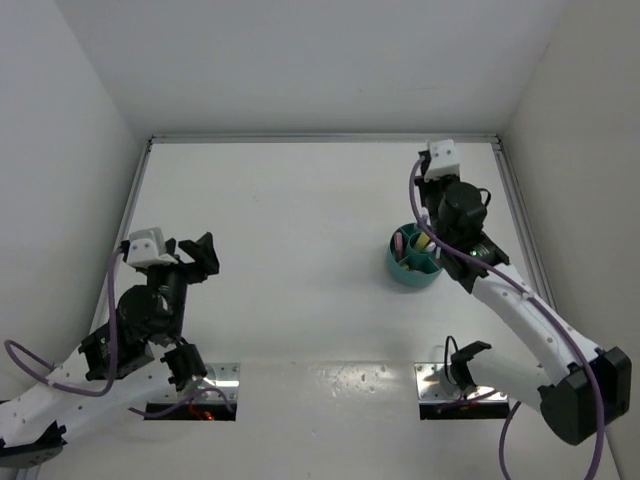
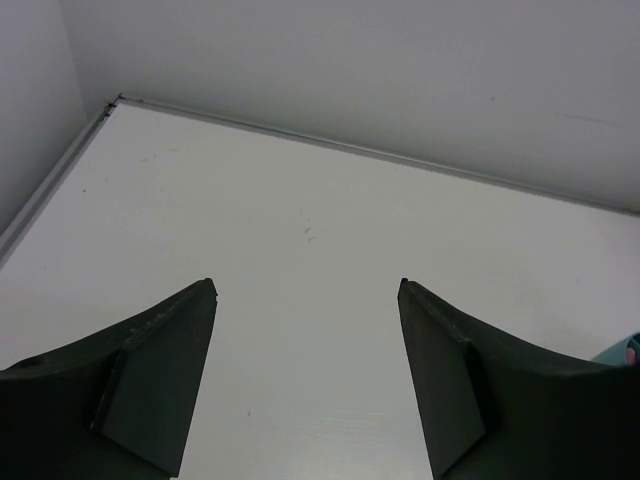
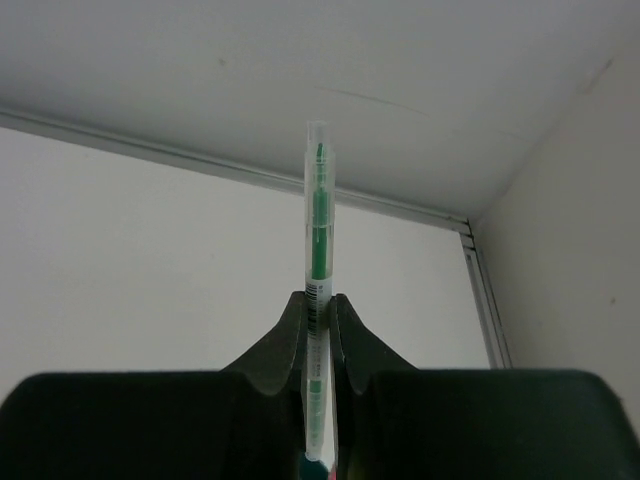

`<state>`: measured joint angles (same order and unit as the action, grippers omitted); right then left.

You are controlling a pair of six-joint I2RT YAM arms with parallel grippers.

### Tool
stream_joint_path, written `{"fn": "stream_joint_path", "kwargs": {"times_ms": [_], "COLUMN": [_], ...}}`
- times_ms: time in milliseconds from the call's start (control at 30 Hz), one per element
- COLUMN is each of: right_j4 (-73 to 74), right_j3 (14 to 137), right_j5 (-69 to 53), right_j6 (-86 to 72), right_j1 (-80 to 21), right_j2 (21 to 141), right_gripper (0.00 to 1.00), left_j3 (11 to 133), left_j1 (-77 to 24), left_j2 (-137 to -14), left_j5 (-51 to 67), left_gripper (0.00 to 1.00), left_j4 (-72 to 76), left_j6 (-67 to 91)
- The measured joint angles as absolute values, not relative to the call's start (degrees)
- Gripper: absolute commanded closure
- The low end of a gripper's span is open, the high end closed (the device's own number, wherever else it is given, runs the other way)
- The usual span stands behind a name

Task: Sort the stationery into containers
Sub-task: Place the pen in the storage box.

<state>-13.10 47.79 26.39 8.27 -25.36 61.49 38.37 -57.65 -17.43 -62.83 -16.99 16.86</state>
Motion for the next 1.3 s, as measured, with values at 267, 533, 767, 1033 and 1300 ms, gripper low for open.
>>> {"fn": "stream_joint_path", "kwargs": {"times_ms": [267,533,767,1033,1300], "right_j4": [-13.30,-14.13,-13.15,-12.03,-10.41], "right_j3": [34.44,30.63,29.23,27.79,27.75], "right_j5": [26.17,23.22,15.75,11.55,6.98], "right_j6": [2.59,-5.85,-12.12,-14.00,-15.03], "right_j1": [-17.61,-11.99,-9.91,-7.46,-3.70], "right_j2": [56.62,56.07,55.81,56.99,59.79], "right_gripper": [1.00,1.00,1.00,1.00,1.00], "left_j3": [38.37,38.37,38.37,38.37,38.37], "left_j1": [-57.65,-57.65,-57.65,-57.65,-57.65], "left_j2": [-22.02,-20.99,-20.95,-20.95,-20.93], "left_j5": [-56.73,-54.89,-54.22,-54.22,-54.22], "left_gripper": [0.21,0.21,0.21,0.21,0.21], "left_j4": [-16.49,-16.16,-16.16,-16.16,-16.16], "left_j6": [16.34,16.03,15.86,15.70,15.70]}}
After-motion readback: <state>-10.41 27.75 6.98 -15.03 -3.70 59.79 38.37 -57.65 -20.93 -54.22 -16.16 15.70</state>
